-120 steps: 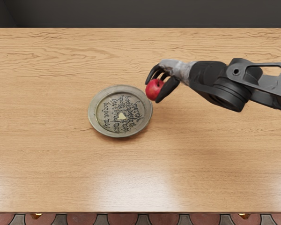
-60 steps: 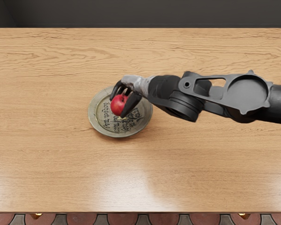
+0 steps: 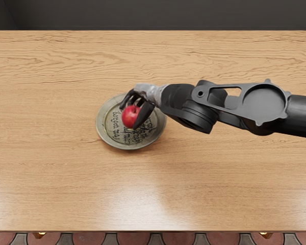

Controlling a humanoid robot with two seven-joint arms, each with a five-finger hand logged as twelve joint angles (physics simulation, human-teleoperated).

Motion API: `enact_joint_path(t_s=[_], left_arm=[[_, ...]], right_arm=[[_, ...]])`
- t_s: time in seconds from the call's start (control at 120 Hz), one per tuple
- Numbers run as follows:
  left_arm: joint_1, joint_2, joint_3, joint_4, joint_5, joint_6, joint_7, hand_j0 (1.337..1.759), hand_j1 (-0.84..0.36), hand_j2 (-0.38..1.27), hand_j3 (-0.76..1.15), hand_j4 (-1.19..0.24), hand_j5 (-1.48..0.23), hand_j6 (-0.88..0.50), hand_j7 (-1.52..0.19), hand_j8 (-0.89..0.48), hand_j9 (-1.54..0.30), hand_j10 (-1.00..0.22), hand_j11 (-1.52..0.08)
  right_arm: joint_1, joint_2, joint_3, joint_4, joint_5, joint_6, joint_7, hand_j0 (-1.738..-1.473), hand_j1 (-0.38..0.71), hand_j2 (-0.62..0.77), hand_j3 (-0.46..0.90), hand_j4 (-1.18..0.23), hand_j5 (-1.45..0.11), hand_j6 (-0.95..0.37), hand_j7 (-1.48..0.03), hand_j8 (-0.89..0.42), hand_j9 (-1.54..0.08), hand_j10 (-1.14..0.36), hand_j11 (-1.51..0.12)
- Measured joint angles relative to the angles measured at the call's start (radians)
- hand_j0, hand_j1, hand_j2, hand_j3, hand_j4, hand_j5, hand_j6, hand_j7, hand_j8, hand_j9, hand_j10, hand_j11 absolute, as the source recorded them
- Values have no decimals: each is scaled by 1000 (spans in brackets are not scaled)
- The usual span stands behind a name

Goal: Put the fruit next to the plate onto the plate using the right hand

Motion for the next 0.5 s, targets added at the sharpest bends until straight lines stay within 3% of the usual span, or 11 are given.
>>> enact_joint_path(t_s=[0.167,0.408,0.5], left_arm=[[0,0,0,0,0,0,0,1658,73,46,0,-230,-299,-230,-299,-230,-299,-230,-299],[0,0,0,0,0,0,0,1658,73,46,0,-230,-299,-230,-299,-230,-299,-230,-299],[0,0,0,0,0,0,0,1658,73,46,0,-230,-299,-230,-299,-230,-299,-230,-299]], right_arm=[[-1,0,0,-3,1,-1,0,-1657,90,-8,0,-396,-527,-329,-523,-325,-524,-389,-524],[5,-8,3,-8,8,0,0,-1658,-145,-13,0,-180,-237,-160,-236,-159,-236,-178,-236],[-2,-34,61,9,11,27,0,-1658,-199,-12,0,-131,-173,-119,-172,-118,-172,-130,-172]])
